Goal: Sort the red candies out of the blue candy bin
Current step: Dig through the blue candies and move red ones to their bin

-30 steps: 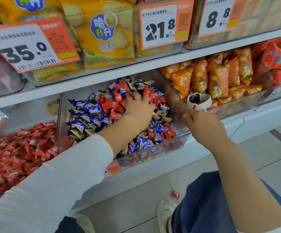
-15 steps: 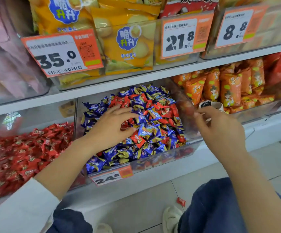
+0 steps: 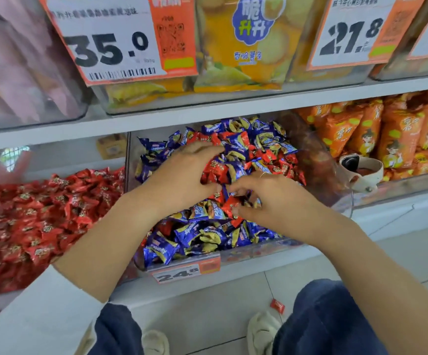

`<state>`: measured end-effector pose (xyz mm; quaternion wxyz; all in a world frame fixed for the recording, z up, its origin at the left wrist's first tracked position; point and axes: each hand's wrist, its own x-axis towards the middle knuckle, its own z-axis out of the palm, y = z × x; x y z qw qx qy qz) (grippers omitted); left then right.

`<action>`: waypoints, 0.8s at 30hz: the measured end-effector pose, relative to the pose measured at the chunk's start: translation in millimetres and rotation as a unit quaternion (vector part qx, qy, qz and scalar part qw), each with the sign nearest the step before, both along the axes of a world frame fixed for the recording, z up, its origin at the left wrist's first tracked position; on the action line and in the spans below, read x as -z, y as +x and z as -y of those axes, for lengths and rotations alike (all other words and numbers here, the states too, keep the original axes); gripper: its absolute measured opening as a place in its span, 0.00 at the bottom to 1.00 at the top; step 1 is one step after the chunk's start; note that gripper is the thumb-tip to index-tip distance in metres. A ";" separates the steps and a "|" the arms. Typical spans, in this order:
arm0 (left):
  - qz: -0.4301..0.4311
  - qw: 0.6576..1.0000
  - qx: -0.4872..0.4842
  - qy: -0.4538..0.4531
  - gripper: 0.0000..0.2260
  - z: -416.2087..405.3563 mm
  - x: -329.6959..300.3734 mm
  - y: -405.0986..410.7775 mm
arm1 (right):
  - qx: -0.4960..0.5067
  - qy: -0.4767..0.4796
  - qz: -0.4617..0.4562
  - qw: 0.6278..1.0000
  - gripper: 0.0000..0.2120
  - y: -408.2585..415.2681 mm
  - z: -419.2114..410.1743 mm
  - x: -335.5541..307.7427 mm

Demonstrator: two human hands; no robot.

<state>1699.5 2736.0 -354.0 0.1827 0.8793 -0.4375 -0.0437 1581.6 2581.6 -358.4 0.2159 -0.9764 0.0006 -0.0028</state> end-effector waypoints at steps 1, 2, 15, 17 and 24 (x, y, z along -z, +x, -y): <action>-0.009 1.000 0.019 0.007 0.35 4.2 0.7 1.7 | -0.009 0.003 -0.008 1.000 0.20 2.3 -2.5 1.9; -0.016 0.999 0.036 0.022 0.37 8.0 3.0 2.6 | -0.012 0.000 -0.019 1.000 0.23 3.6 -4.3 4.2; -0.001 1.000 -0.009 -0.014 0.13 -3.5 12.7 5.2 | 0.150 -0.050 0.105 0.982 0.11 13.5 15.7 25.2; 0.041 0.997 -0.030 -0.051 0.10 -6.1 11.2 4.0 | 0.166 -0.020 0.135 0.977 0.11 12.8 15.4 23.0; -0.008 0.992 -0.117 -0.049 0.10 -11.8 -1.5 4.9 | 0.133 0.033 0.088 0.987 0.10 7.0 4.9 16.5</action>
